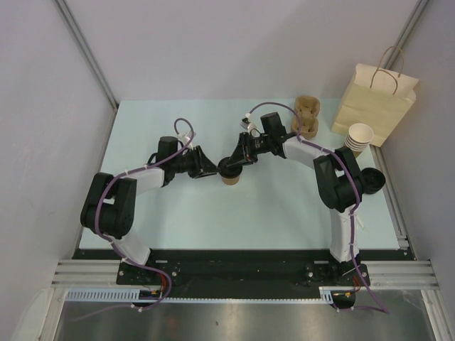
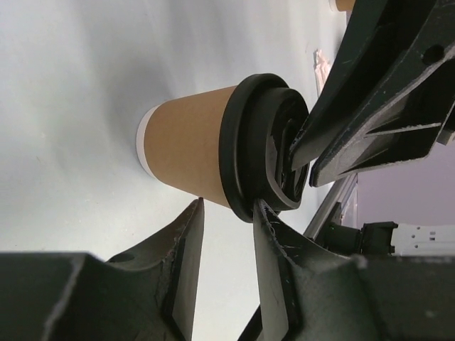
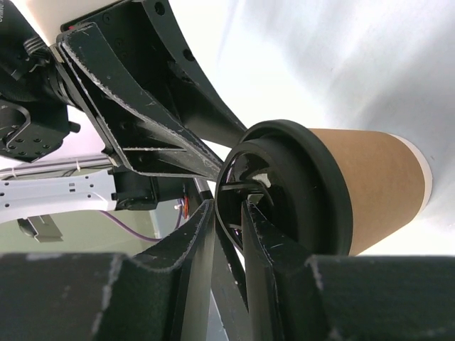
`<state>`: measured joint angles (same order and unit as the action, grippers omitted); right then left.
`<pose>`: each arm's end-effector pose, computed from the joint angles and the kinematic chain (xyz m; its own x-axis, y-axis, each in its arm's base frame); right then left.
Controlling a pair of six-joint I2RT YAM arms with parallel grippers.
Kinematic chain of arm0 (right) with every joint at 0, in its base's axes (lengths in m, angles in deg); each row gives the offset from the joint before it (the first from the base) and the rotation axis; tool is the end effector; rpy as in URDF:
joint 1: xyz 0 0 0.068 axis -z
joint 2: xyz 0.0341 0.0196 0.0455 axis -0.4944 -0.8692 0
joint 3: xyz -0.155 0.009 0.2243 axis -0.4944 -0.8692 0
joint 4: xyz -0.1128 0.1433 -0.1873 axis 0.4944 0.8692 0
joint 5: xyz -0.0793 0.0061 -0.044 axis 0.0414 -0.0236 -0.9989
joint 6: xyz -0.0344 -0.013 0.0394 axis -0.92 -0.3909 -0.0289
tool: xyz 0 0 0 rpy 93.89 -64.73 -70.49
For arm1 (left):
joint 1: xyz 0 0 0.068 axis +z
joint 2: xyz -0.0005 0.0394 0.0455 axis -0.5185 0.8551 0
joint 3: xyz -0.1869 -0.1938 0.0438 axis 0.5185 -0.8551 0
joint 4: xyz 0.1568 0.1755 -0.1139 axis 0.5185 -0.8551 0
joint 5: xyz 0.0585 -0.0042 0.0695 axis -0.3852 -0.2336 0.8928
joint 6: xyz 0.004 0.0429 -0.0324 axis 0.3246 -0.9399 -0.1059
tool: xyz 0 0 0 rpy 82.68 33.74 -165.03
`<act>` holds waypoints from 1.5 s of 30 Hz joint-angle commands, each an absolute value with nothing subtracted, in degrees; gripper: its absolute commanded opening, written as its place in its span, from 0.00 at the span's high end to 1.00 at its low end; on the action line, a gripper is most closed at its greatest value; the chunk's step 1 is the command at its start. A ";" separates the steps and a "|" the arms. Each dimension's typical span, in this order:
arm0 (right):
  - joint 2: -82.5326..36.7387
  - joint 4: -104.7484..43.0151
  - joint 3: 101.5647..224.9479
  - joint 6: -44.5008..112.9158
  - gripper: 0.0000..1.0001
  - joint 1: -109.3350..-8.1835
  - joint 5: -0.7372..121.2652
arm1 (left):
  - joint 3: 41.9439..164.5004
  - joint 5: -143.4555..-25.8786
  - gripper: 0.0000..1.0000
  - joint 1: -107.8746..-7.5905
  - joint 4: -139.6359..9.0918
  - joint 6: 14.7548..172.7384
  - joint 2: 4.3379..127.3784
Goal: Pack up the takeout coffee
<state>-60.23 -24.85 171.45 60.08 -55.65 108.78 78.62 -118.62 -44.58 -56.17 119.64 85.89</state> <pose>0.3932 0.2248 0.1943 -0.9334 -0.1209 -0.3378 -0.3586 0.3466 0.8668 0.3199 -0.1005 0.1748 -0.8841 -0.2533 -0.3926 0.1984 0.5571 -0.8064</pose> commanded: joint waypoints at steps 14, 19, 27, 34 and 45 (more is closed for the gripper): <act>-63.72 -19.60 172.61 54.82 0.75 -54.15 105.09 | 76.41 -111.83 0.82 -44.86 -58.85 114.95 95.57; -64.25 -19.25 172.53 54.46 0.75 -53.89 104.92 | 76.67 -110.07 0.86 -44.86 -60.25 114.43 97.06; -63.37 -19.86 172.52 54.20 0.75 -54.15 106.41 | 77.98 -114.89 0.81 -44.94 -57.02 114.95 94.09; -61.79 -21.70 172.52 55.52 0.74 -55.03 107.03 | 79.83 -117.80 0.66 -44.16 -55.95 117.05 86.35; -57.92 -28.64 172.61 62.19 0.73 -55.47 111.15 | 81.33 -121.67 0.59 -42.39 -57.71 118.81 79.75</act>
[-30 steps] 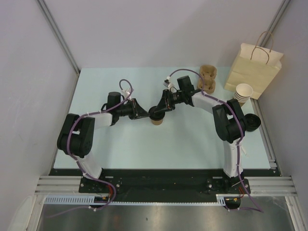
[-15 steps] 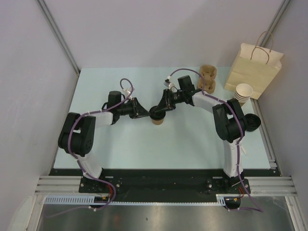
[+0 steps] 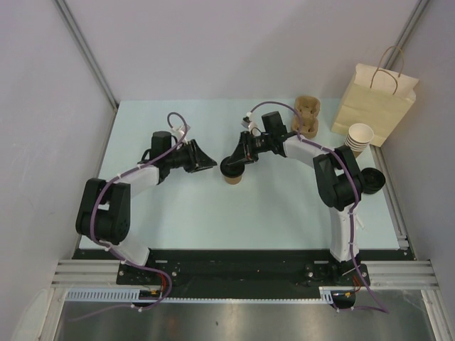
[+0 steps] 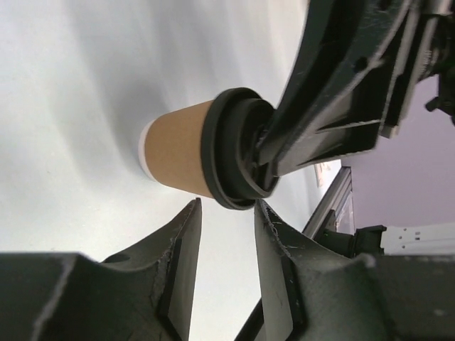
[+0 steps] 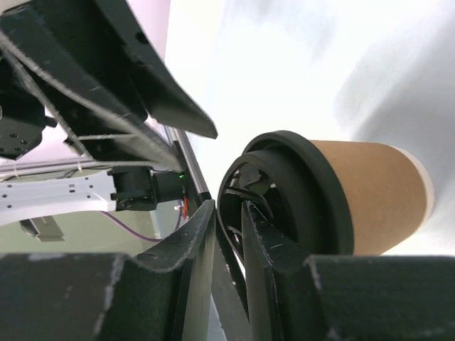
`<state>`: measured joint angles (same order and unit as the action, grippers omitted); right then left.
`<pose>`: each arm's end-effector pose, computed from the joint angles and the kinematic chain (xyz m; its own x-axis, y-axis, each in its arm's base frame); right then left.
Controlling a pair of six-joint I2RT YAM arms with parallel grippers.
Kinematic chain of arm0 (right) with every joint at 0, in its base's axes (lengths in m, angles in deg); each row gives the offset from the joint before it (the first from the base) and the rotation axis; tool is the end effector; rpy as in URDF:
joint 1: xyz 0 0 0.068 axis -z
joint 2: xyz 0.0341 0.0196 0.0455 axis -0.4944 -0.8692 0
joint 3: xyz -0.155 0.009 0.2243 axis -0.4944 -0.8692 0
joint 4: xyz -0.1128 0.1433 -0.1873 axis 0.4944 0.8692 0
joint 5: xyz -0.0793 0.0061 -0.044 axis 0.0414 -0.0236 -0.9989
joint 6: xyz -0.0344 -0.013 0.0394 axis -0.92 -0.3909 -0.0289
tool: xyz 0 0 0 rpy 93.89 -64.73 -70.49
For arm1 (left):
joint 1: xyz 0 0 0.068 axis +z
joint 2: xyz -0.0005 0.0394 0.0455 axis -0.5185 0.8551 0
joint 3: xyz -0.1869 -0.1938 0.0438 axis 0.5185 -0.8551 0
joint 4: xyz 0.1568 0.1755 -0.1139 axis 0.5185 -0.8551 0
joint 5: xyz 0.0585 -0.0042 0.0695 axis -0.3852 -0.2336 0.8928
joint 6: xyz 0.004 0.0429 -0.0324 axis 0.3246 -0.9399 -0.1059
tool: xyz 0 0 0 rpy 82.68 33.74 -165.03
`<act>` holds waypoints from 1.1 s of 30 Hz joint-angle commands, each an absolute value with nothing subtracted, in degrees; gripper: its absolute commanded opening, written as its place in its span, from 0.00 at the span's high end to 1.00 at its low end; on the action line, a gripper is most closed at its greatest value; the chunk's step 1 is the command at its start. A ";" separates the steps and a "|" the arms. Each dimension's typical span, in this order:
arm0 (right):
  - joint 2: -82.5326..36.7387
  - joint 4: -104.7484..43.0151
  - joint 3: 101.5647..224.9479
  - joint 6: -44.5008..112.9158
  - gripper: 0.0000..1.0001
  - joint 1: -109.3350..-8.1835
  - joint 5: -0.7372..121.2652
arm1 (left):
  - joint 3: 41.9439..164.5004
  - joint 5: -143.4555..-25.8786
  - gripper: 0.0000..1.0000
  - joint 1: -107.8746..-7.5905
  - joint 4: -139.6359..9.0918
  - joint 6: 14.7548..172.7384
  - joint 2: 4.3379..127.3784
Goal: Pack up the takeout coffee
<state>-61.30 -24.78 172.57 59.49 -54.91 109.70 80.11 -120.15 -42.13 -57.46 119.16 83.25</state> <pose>0.3995 0.2217 0.1924 -0.9315 -0.1205 -0.3433 -0.3636 0.3375 0.8682 0.3236 -0.0874 0.1956 -0.8581 -0.2775 -0.4320 0.2307 0.5433 -0.8072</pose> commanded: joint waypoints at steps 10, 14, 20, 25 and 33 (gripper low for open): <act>-53.26 -37.28 172.52 71.96 0.73 -51.97 113.45 | 87.12 -121.49 0.68 -48.45 -56.39 120.75 80.71; -53.35 -28.93 172.18 65.28 0.74 -50.12 109.58 | 90.37 -120.79 0.70 -51.09 -57.36 120.92 83.52; -55.19 -25.58 170.50 61.41 0.75 -48.36 106.24 | 95.21 -119.12 0.70 -54.08 -59.28 120.66 87.92; -56.77 -23.12 169.89 58.95 0.75 -47.74 105.62 | 96.62 -116.84 0.71 -55.05 -62.71 119.52 90.29; -59.85 -22.41 169.54 57.19 0.75 -47.83 105.09 | 98.19 -114.20 0.71 -55.05 -65.96 117.77 93.89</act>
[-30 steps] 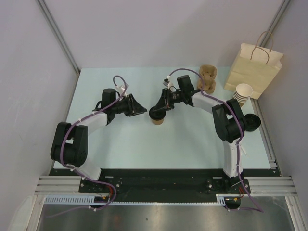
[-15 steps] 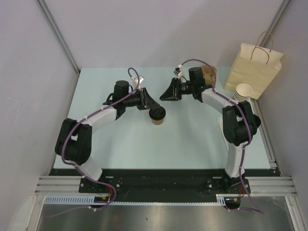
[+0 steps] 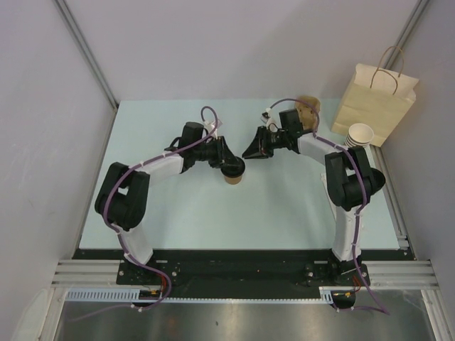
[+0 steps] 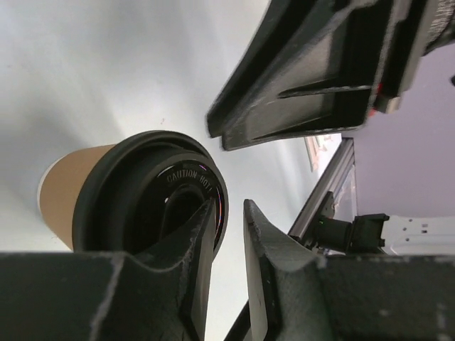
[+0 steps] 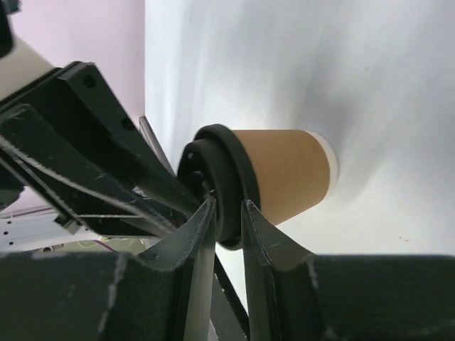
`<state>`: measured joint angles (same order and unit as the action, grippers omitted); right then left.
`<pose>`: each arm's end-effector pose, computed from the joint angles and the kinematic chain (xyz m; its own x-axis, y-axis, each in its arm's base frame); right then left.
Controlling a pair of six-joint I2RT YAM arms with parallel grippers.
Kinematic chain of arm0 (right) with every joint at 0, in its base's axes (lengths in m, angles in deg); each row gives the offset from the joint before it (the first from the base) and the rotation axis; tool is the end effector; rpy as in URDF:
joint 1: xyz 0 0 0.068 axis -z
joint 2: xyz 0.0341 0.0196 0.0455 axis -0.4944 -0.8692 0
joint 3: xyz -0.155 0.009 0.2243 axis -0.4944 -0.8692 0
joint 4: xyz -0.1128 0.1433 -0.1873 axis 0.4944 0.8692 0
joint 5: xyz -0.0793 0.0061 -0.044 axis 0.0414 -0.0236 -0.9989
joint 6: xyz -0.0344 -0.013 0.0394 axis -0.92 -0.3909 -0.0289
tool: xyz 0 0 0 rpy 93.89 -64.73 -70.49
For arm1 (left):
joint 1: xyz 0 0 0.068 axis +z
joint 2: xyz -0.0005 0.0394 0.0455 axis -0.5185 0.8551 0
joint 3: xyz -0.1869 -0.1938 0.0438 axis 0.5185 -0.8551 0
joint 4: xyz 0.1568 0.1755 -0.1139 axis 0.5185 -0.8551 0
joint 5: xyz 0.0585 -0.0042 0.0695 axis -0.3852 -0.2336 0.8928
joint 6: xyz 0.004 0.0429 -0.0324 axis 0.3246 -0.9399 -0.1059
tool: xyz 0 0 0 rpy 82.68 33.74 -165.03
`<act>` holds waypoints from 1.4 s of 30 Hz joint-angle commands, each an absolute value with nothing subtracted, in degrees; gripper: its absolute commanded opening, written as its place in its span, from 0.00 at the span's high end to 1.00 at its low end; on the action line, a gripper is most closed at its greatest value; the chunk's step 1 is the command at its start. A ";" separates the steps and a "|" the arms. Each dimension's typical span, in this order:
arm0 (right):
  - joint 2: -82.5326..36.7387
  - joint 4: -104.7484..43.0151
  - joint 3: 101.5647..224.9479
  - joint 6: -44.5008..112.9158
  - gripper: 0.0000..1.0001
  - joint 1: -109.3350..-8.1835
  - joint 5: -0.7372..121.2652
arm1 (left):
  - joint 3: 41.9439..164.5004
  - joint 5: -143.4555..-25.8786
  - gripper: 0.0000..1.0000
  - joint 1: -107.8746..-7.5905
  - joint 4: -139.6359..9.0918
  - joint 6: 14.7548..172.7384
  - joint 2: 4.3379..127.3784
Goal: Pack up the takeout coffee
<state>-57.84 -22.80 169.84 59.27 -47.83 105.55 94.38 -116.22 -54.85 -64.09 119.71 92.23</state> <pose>0.4121 0.1653 0.1999 -0.9394 0.0263 -0.3419 -0.2959 0.4417 0.8470 0.3445 -0.1755 0.2081 -0.8981 -0.1181 -0.4236 0.3028 0.5324 -0.7905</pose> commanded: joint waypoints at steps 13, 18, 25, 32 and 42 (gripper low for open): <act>-62.40 -22.59 168.75 55.52 0.77 -48.61 105.18 | 98.73 -113.94 0.71 -54.88 -69.57 116.97 95.92; -61.26 -22.41 168.48 55.69 0.75 -47.83 107.11 | 98.90 -113.23 0.71 -54.70 -70.45 116.53 96.10; -58.80 -25.47 167.43 59.82 0.71 -47.47 112.12 | 98.73 -113.14 0.71 -54.61 -70.63 116.44 96.53; -60.12 -27.17 166.46 62.03 0.73 -48.27 111.96 | 99.26 -113.23 0.71 -54.52 -71.07 116.01 97.06; -63.63 -20.48 165.67 54.20 0.87 -48.09 106.59 | 98.12 -113.14 0.73 -53.47 -71.42 116.27 98.20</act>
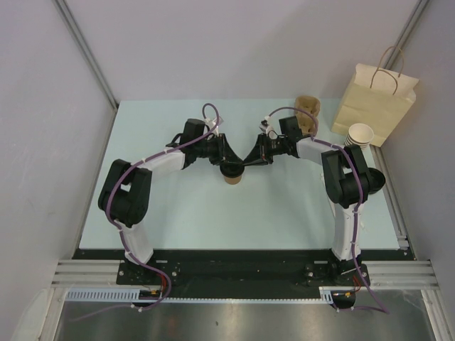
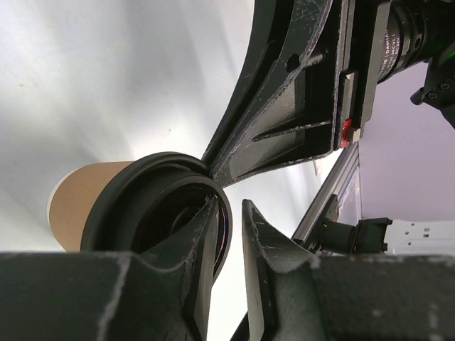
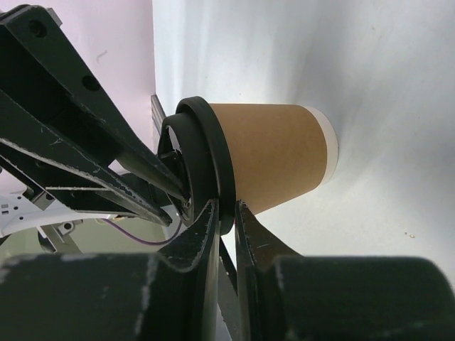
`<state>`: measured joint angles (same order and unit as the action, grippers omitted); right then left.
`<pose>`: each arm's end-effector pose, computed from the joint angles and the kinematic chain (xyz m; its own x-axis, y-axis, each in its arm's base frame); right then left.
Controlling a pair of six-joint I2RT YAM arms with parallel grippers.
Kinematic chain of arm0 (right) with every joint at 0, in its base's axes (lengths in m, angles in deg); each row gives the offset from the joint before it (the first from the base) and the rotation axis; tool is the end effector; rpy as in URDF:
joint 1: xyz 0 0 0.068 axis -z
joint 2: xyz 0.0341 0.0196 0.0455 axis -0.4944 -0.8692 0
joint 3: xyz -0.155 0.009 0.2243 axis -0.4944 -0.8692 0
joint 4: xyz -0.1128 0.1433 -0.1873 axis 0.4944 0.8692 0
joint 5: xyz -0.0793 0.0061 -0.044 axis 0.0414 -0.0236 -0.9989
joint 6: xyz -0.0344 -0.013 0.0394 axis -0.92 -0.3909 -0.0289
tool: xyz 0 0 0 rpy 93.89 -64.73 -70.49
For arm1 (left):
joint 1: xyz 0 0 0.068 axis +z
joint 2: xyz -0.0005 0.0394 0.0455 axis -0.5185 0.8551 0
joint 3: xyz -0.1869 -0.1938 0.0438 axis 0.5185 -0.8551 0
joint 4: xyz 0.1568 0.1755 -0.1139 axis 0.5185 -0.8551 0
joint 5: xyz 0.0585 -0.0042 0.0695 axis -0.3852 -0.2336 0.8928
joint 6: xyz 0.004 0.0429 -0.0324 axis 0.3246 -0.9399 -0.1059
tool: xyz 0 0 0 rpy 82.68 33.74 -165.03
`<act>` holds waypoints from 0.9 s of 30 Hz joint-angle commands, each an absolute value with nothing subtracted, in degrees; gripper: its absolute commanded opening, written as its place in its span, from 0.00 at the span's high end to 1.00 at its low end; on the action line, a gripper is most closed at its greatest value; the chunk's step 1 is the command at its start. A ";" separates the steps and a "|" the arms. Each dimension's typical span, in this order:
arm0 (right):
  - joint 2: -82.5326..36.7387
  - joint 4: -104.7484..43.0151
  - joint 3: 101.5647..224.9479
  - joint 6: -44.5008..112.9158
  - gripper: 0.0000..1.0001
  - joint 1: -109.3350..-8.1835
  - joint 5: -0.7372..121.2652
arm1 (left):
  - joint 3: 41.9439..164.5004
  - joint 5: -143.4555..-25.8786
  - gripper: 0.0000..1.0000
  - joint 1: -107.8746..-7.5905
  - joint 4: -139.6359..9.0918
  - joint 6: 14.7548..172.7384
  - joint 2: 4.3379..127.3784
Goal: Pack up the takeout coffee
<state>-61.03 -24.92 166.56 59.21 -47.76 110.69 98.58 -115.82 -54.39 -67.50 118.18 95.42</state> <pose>0.4069 0.1649 0.1637 -0.9666 -0.0230 -0.2552 -0.2434 0.3933 0.8866 0.3586 -0.1780 0.2053 -0.9041 -0.1074 -0.4137 0.2905 0.5555 -0.7791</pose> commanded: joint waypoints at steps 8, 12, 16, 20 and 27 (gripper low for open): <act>-65.04 -18.89 164.88 51.99 0.91 -49.14 103.86 | 97.85 -113.58 0.75 -52.68 -71.69 115.57 98.47; -62.68 -21.09 164.88 53.85 0.90 -49.67 105.53 | 97.76 -116.21 0.70 -52.85 -68.27 116.00 96.28; -60.65 -21.62 164.88 54.38 0.87 -49.85 106.59 | 98.38 -119.21 0.63 -53.47 -63.78 117.76 93.56; -59.50 -21.53 164.88 54.73 0.81 -49.85 106.94 | 100.74 -119.47 0.57 -53.82 -63.41 118.82 90.30; -57.57 -22.41 164.88 55.69 0.71 -49.85 107.82 | 105.58 -111.84 0.51 -53.29 -80.09 106.47 82.66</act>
